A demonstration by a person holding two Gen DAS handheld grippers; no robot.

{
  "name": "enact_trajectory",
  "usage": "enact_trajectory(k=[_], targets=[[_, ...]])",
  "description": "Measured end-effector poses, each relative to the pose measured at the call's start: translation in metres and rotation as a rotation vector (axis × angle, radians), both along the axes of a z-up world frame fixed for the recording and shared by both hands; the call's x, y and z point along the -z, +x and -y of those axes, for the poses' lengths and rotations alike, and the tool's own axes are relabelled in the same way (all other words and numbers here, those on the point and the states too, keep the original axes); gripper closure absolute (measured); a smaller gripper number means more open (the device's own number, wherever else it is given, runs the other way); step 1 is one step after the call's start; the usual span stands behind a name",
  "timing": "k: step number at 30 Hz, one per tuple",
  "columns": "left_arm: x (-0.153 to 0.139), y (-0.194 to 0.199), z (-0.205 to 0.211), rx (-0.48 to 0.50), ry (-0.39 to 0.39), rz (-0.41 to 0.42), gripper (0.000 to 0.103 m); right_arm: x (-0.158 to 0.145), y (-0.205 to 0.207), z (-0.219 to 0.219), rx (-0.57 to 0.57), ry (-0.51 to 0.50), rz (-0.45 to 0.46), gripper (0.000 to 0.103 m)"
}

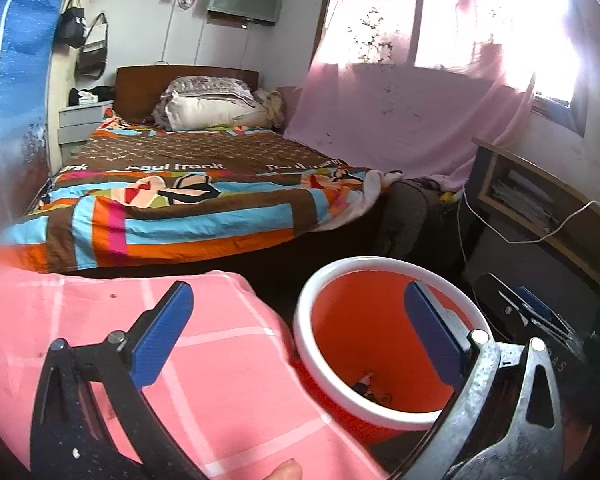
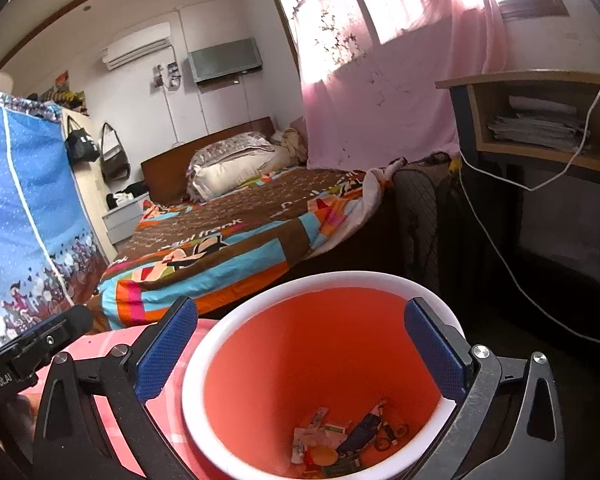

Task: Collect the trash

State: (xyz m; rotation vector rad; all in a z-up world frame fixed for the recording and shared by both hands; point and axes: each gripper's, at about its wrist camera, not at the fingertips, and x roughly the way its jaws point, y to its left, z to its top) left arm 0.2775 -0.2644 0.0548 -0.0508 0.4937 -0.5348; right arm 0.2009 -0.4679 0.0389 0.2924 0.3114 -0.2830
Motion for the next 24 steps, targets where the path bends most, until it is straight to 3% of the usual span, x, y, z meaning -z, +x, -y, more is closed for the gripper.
enact_trajectory(k=[24], targets=[[-0.017, -0.038, -0.097, -0.190, -0.001, 0.066, 0.000, -0.020, -0.007, -0.078, -0.137, -0.081, 0.076, 0.000]])
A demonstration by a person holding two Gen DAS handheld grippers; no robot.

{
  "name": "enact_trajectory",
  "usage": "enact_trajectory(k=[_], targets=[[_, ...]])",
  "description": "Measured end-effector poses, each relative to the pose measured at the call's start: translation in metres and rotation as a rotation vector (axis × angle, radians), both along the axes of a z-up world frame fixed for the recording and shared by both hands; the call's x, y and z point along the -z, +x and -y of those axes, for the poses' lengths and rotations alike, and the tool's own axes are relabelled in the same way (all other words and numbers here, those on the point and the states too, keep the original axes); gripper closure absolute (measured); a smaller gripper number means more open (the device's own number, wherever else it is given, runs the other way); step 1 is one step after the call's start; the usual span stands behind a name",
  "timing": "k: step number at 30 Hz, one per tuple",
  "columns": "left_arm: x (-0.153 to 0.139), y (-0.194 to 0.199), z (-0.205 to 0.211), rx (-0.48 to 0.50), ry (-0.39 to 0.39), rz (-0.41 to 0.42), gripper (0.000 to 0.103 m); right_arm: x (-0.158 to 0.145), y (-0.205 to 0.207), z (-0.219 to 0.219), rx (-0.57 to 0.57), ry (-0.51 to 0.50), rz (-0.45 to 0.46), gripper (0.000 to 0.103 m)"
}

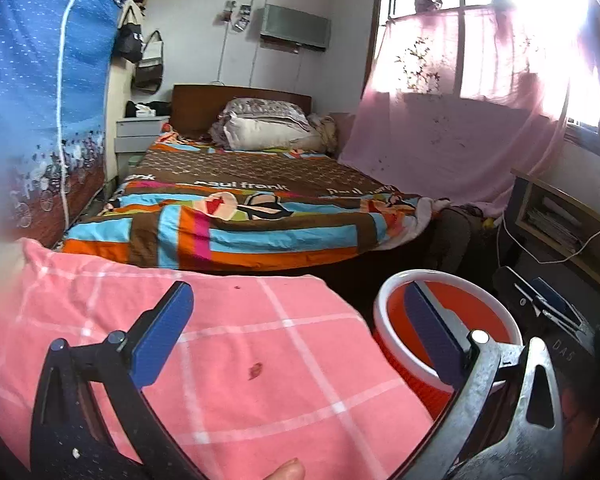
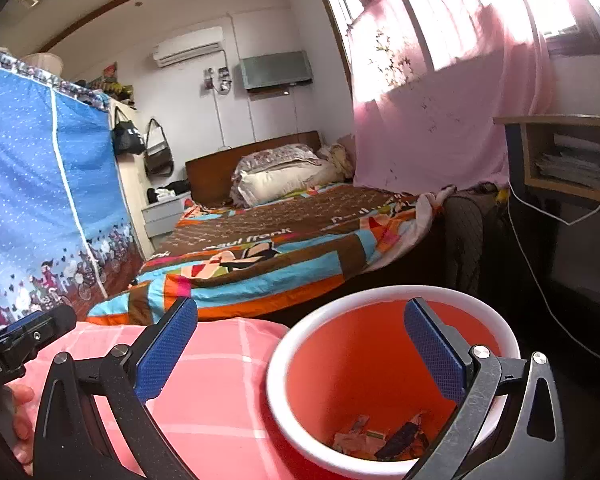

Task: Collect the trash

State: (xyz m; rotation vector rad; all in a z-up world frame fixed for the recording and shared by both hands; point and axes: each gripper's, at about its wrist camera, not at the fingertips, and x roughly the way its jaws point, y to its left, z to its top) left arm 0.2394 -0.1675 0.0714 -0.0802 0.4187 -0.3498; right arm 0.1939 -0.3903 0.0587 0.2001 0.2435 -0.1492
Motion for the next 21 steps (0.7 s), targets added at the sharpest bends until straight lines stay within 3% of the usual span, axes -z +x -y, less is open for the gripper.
enact_trajectory(k=[21], targets=[[0.010, -0.077, -0.076, -0.224, 0.000, 0.092, 0.000, -0.003, -0.049, -0.064, -0.083, -0.148, 0.106, 0.000]])
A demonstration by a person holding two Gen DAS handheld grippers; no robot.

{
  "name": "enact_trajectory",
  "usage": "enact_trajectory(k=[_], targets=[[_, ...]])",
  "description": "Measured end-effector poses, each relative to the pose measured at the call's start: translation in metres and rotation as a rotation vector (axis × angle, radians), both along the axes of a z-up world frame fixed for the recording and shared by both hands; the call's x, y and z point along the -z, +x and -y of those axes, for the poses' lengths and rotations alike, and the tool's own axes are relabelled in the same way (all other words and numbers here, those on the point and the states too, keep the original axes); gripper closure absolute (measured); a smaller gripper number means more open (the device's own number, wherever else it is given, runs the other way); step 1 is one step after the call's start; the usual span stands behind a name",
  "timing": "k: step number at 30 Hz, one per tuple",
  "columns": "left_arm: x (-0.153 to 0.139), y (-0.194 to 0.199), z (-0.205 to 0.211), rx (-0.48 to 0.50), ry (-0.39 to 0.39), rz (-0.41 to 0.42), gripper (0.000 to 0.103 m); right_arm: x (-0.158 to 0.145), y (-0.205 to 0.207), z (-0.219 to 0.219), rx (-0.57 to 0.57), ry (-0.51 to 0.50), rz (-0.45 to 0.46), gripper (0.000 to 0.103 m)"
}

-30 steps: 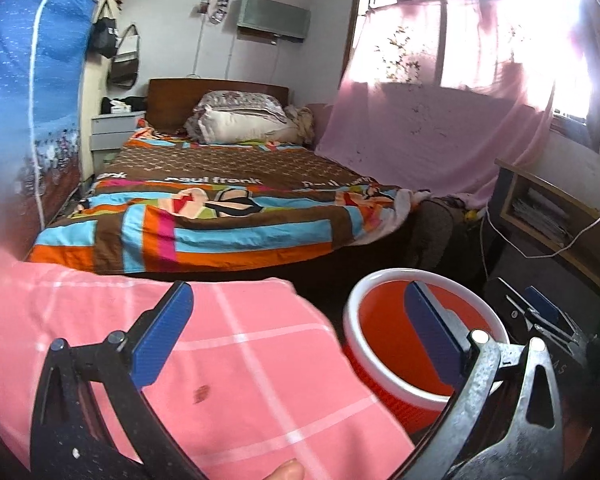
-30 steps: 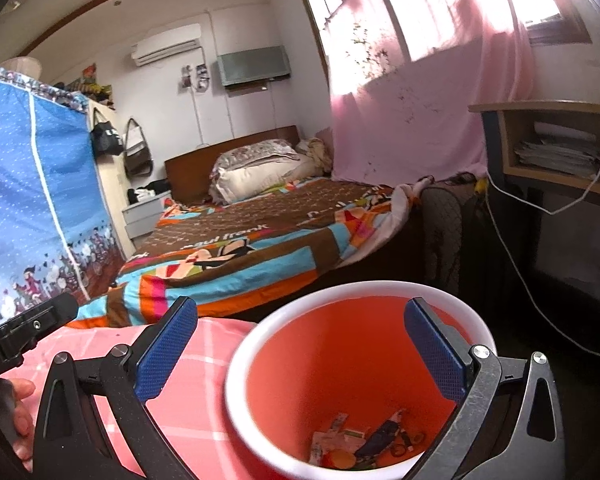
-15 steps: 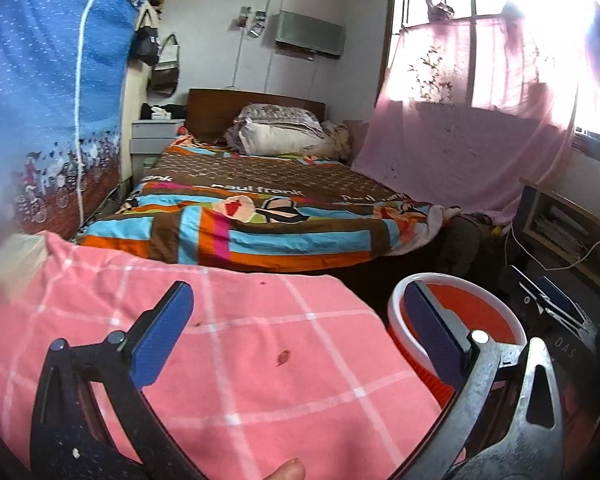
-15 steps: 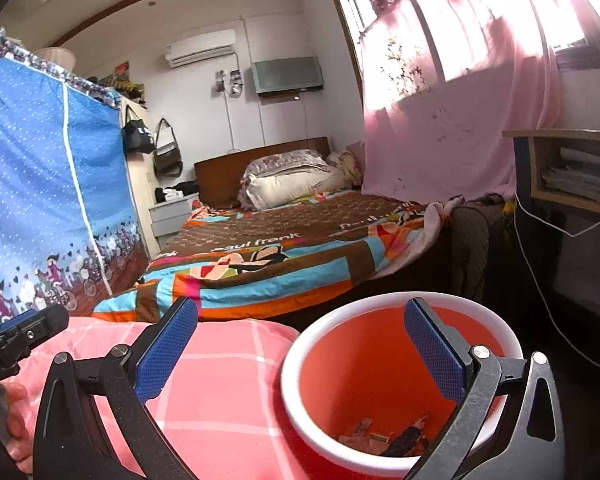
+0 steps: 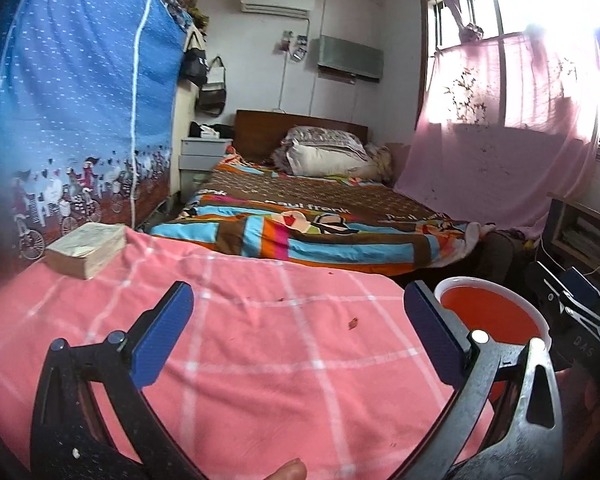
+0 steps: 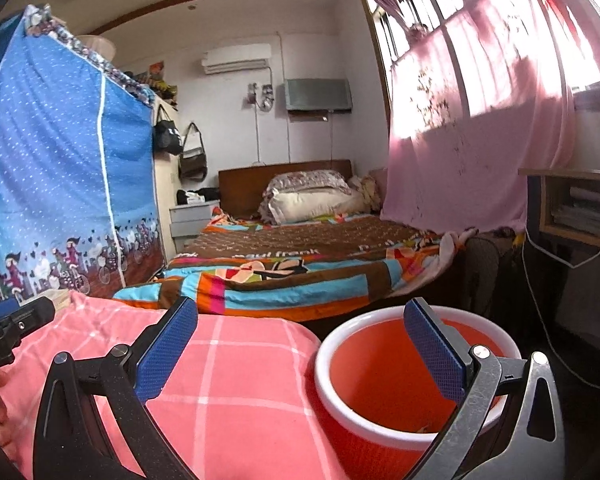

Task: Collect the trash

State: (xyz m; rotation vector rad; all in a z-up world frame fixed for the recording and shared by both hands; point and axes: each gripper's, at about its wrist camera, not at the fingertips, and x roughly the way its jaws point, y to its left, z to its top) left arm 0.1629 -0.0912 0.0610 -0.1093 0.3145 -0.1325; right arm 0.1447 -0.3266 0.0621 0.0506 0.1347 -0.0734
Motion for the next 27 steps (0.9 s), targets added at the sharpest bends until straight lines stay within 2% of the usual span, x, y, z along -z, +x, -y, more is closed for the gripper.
enact_trajectory(k=[12, 21, 27], targets=[[0.013, -0.035, -0.029, -0.064, -0.006, 0.016, 0.000, 0.008, -0.039, -0.020, -0.049, -0.011, 0.111, 0.000], [0.025, -0.055, -0.051, -0.087, -0.038, 0.018, 0.000, 0.021, -0.053, -0.030, -0.062, -0.025, 0.112, 0.000], [0.029, -0.073, -0.062, -0.099, -0.025, 0.026, 0.000, 0.028, -0.067, -0.040, -0.081, -0.035, 0.117, 0.000]])
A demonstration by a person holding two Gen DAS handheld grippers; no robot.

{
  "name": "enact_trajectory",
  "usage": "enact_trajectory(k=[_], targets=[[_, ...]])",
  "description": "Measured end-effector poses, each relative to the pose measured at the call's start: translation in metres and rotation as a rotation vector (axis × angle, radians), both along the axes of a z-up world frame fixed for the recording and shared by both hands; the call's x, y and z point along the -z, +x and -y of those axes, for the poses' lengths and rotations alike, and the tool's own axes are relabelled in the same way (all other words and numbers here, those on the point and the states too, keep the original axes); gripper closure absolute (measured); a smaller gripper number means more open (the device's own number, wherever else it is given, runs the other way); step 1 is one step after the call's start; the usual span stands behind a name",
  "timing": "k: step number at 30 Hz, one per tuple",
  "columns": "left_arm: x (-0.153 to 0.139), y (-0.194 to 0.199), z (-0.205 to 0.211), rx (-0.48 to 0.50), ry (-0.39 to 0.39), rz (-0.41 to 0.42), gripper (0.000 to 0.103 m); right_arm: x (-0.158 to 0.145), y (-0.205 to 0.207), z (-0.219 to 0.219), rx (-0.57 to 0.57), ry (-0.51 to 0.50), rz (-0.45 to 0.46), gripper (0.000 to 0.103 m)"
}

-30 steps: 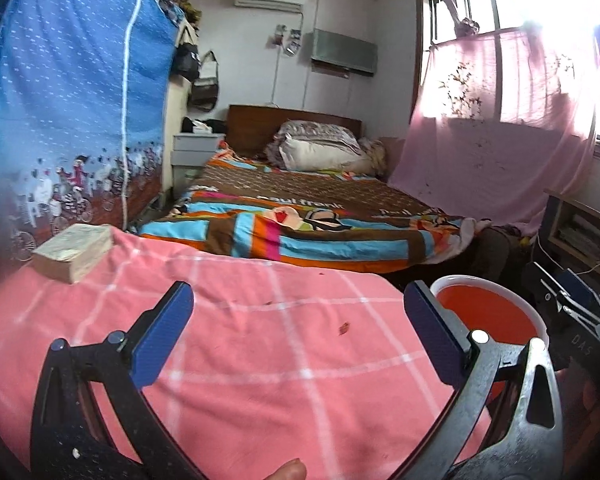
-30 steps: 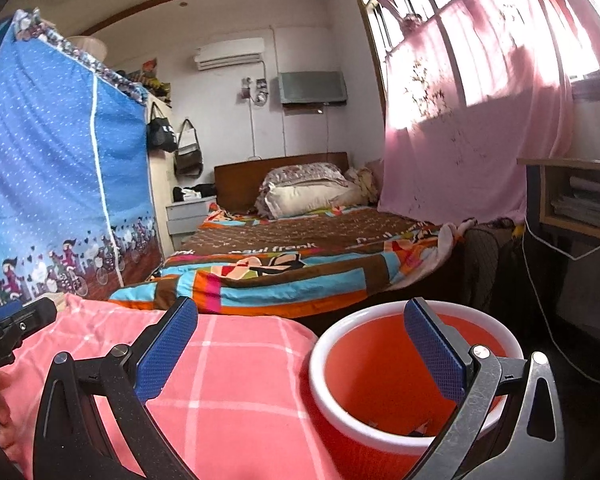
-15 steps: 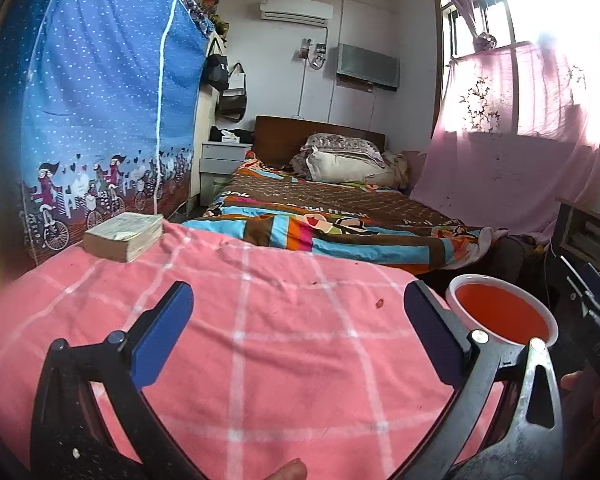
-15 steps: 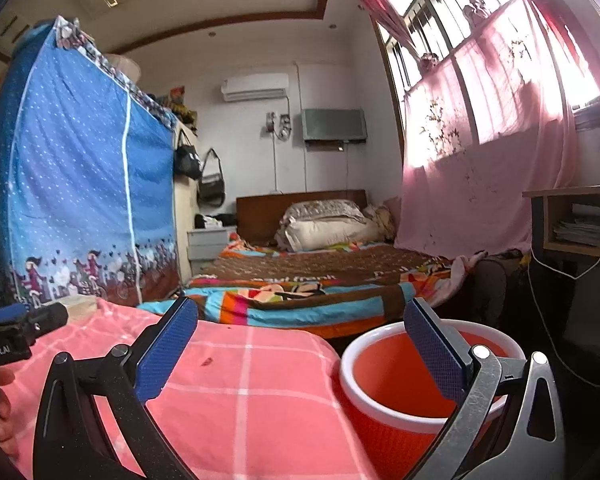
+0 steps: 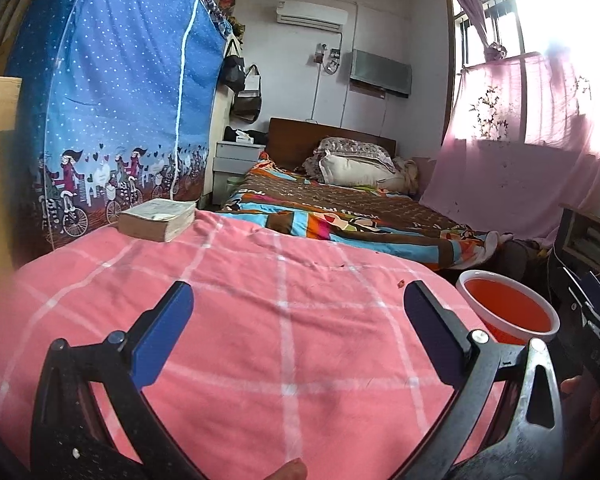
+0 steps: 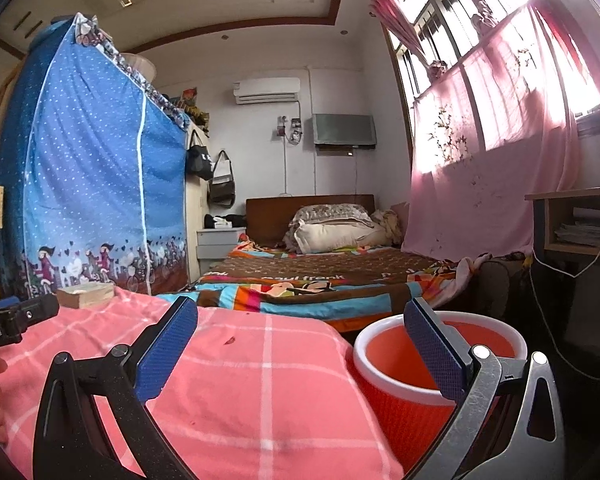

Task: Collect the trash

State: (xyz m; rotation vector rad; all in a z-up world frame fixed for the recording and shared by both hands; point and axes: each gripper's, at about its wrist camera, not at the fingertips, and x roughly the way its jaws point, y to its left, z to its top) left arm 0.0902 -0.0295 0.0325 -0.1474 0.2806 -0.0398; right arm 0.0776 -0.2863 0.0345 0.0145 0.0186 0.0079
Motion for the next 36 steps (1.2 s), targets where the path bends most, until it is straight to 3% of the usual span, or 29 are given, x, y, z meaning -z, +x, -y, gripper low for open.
enact_trajectory(k=[17, 36], targets=[[0.022, -0.040, -0.027, -0.049, 0.069, 0.053, 0.000, 0.021, -0.026, -0.035, -0.032, -0.027, -0.065, 0.000], [0.032, -0.040, -0.024, -0.054, 0.086, 0.035, 0.000, 0.036, -0.015, -0.037, -0.021, -0.032, -0.138, 0.000]])
